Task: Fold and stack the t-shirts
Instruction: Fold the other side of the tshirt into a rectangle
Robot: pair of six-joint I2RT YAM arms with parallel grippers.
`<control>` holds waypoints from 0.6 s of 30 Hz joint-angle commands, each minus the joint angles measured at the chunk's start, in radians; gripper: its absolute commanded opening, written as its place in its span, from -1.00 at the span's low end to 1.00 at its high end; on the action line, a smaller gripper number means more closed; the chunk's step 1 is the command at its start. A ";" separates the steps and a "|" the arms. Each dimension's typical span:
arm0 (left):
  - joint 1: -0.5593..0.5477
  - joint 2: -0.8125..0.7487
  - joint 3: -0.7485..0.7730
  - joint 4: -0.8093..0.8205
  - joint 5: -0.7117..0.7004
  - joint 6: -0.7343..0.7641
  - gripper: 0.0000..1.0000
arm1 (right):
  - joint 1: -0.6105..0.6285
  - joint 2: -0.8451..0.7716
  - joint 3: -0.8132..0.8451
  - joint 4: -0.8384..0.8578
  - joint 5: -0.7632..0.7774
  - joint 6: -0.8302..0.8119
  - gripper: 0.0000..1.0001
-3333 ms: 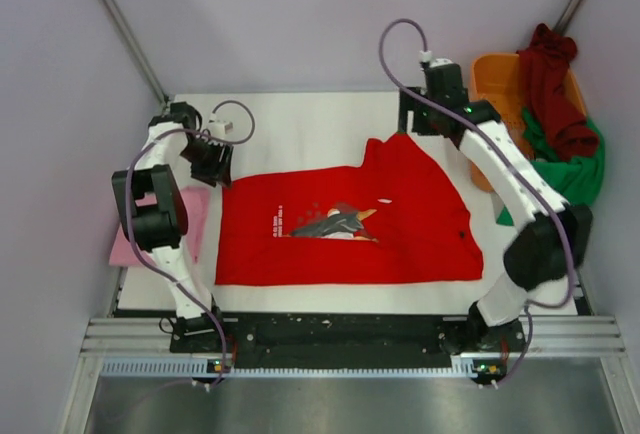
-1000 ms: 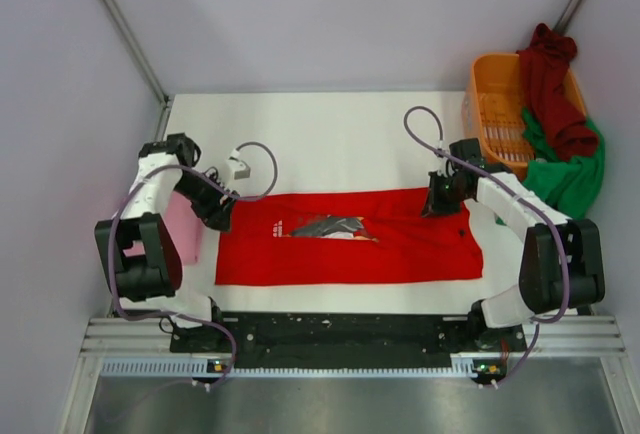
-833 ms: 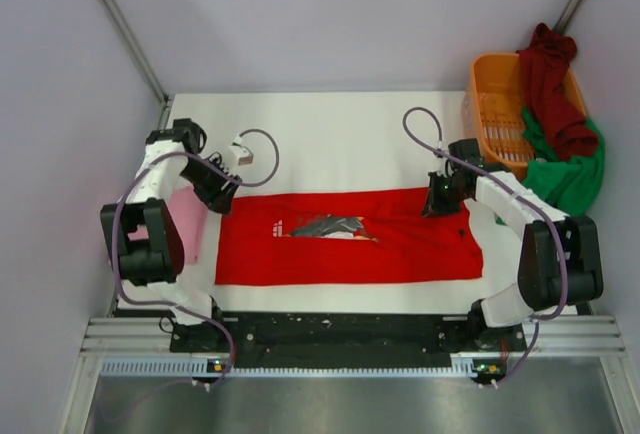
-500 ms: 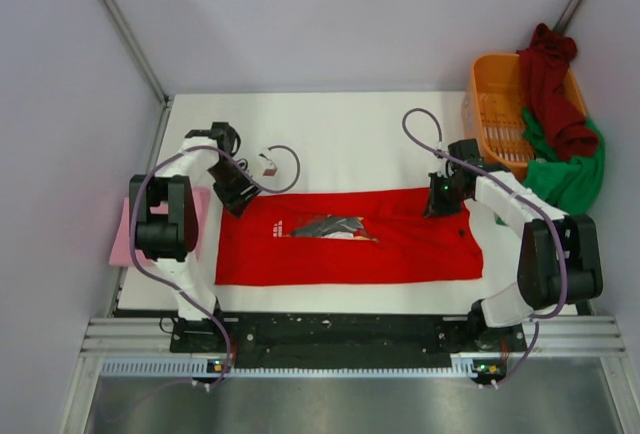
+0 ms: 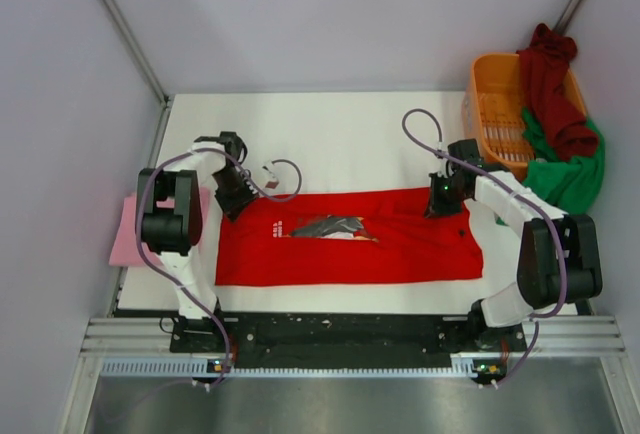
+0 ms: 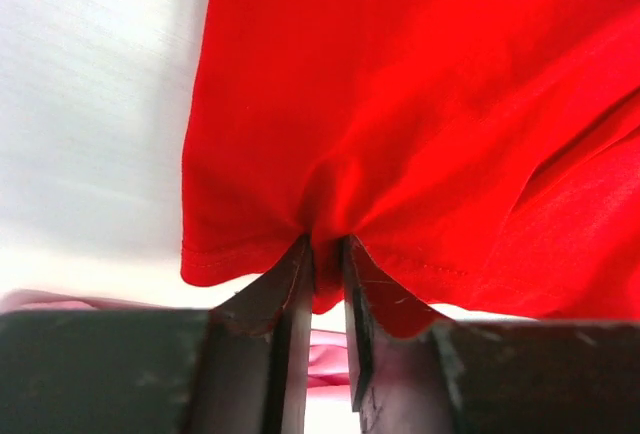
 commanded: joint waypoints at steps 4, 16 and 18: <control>0.003 -0.008 0.016 -0.020 0.038 -0.008 -1.00 | 0.003 -0.004 0.032 0.020 0.021 -0.018 -1.00; 0.000 -0.038 0.054 0.015 0.019 -0.060 -0.46 | 0.004 0.002 0.030 0.020 0.024 -0.021 -1.00; 0.000 -0.034 0.054 0.012 0.013 -0.060 -0.47 | 0.003 0.002 0.032 0.020 0.024 -0.022 -1.00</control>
